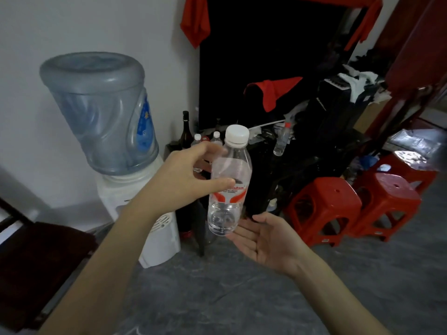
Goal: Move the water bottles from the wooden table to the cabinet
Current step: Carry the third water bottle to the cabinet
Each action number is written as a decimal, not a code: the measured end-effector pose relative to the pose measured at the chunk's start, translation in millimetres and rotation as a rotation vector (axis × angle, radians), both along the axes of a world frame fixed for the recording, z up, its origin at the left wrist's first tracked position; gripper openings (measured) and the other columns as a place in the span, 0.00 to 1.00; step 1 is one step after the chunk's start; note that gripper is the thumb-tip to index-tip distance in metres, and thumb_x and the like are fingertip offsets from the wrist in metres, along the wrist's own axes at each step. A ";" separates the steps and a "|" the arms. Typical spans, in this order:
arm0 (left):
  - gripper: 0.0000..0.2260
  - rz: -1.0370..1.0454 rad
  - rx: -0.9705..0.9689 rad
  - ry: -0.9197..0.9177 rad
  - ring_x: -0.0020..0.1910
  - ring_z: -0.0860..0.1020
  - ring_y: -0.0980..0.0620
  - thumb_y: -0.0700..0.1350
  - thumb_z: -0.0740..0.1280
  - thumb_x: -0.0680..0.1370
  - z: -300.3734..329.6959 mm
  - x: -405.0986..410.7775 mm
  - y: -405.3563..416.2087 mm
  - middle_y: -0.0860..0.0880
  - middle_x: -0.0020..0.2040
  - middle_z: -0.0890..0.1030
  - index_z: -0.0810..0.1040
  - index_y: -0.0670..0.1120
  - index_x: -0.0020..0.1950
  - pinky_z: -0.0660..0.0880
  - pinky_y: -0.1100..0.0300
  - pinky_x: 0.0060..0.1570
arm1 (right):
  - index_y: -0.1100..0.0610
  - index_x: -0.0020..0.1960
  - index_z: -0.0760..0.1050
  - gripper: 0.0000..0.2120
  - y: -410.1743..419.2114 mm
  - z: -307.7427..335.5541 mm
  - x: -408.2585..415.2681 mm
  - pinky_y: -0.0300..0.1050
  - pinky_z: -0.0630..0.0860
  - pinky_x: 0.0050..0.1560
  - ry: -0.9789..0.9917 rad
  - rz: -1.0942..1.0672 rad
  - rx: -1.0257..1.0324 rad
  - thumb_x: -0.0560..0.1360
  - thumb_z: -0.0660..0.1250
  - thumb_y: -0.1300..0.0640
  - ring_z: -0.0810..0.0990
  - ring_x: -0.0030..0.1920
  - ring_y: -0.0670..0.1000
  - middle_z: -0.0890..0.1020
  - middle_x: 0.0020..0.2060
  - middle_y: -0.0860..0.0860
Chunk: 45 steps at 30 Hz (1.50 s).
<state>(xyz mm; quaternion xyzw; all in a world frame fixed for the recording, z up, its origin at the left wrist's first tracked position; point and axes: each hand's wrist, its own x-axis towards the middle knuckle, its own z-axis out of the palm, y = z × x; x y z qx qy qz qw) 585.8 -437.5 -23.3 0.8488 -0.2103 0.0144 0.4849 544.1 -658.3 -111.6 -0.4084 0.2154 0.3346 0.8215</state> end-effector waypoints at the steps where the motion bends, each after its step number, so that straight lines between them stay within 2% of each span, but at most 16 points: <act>1: 0.29 -0.014 -0.007 0.011 0.56 0.81 0.60 0.61 0.76 0.67 -1.3 10.5 -1.7 0.60 0.59 0.82 0.76 0.57 0.66 0.81 0.53 0.56 | 0.64 0.63 0.78 0.22 -1.7 -3.2 8.0 0.43 0.83 0.46 0.009 -0.020 0.009 0.75 0.61 0.54 0.85 0.53 0.55 0.84 0.58 0.59; 4: 0.27 -0.036 -0.004 0.039 0.55 0.82 0.60 0.60 0.76 0.67 -4.6 40.9 -6.7 0.59 0.57 0.83 0.76 0.57 0.64 0.82 0.53 0.55 | 0.64 0.65 0.77 0.24 -9.4 -12.4 31.4 0.43 0.82 0.48 0.037 -0.071 0.029 0.72 0.62 0.54 0.85 0.54 0.55 0.83 0.60 0.59; 12: 0.25 -0.055 0.016 0.094 0.55 0.82 0.60 0.54 0.78 0.69 -16.2 119.6 -38.9 0.58 0.56 0.83 0.77 0.54 0.64 0.81 0.54 0.56 | 0.64 0.63 0.78 0.21 -43.0 -26.4 100.5 0.43 0.82 0.48 0.049 -0.100 0.045 0.78 0.58 0.54 0.85 0.55 0.55 0.84 0.59 0.59; 18: 0.30 -0.064 0.042 0.112 0.55 0.82 0.58 0.63 0.77 0.63 -18.7 185.4 -74.5 0.58 0.57 0.83 0.77 0.57 0.63 0.82 0.53 0.55 | 0.65 0.61 0.80 0.20 -82.4 -31.7 167.7 0.44 0.83 0.47 0.069 -0.101 0.080 0.77 0.59 0.54 0.86 0.51 0.56 0.84 0.58 0.59; 21: 0.30 -0.055 0.040 0.107 0.55 0.82 0.59 0.63 0.76 0.63 -15.2 222.0 -104.6 0.59 0.56 0.83 0.77 0.56 0.63 0.82 0.52 0.55 | 0.66 0.57 0.83 0.20 -113.1 -31.2 209.5 0.44 0.83 0.46 0.061 -0.088 0.074 0.78 0.58 0.54 0.86 0.51 0.56 0.84 0.58 0.60; 25: 0.27 -0.031 0.052 0.110 0.55 0.82 0.61 0.64 0.75 0.63 -15.2 267.6 -142.8 0.59 0.56 0.83 0.76 0.59 0.60 0.82 0.54 0.54 | 0.64 0.53 0.85 0.20 -149.4 -32.0 257.2 0.45 0.79 0.53 0.070 -0.064 0.050 0.78 0.59 0.54 0.86 0.52 0.55 0.85 0.57 0.58; 28: 0.28 -0.018 0.064 0.101 0.55 0.82 0.62 0.63 0.75 0.65 -22.7 290.2 -161.7 0.59 0.56 0.83 0.76 0.55 0.62 0.82 0.57 0.55 | 0.65 0.52 0.85 0.19 -173.0 -37.2 288.5 0.45 0.81 0.52 0.099 -0.046 0.031 0.78 0.59 0.55 0.87 0.50 0.55 0.85 0.56 0.59; 31: 0.31 0.041 0.039 0.142 0.55 0.83 0.59 0.63 0.75 0.64 -35.8 311.7 -167.1 0.55 0.56 0.84 0.77 0.52 0.63 0.82 0.54 0.55 | 0.65 0.56 0.83 0.19 -189.0 -43.6 317.9 0.45 0.82 0.48 0.127 -0.010 0.008 0.78 0.59 0.54 0.87 0.49 0.55 0.85 0.56 0.59; 34: 0.32 0.075 0.059 0.159 0.54 0.83 0.58 0.64 0.74 0.63 -45.1 333.3 -170.0 0.55 0.54 0.85 0.77 0.51 0.63 0.82 0.51 0.55 | 0.65 0.59 0.80 0.19 -198.3 -51.8 343.5 0.46 0.80 0.52 0.153 0.019 -0.009 0.78 0.58 0.54 0.87 0.49 0.55 0.85 0.56 0.58; 37: 0.33 0.087 0.072 0.161 0.53 0.83 0.60 0.63 0.75 0.63 -48.7 355.1 -177.0 0.56 0.54 0.84 0.77 0.51 0.65 0.82 0.57 0.53 | 0.66 0.59 0.80 0.19 -200.9 -60.1 372.6 0.47 0.77 0.51 0.179 0.026 0.000 0.79 0.58 0.55 0.87 0.48 0.56 0.85 0.55 0.59; 41: 0.31 0.096 0.088 0.169 0.54 0.82 0.62 0.57 0.78 0.67 -60.0 388.9 -180.2 0.56 0.54 0.84 0.76 0.50 0.68 0.80 0.62 0.55 | 0.66 0.55 0.81 0.18 -197.8 -70.0 415.5 0.47 0.77 0.53 0.206 0.046 -0.044 0.79 0.58 0.55 0.87 0.46 0.56 0.86 0.52 0.59; 45: 0.28 0.120 0.052 0.196 0.53 0.82 0.63 0.49 0.79 0.69 -79.7 429.9 -177.3 0.56 0.54 0.84 0.76 0.49 0.68 0.79 0.67 0.53 | 0.66 0.57 0.80 0.18 -193.5 -84.2 461.6 0.48 0.75 0.57 0.218 0.064 -0.090 0.79 0.57 0.56 0.83 0.55 0.56 0.86 0.51 0.59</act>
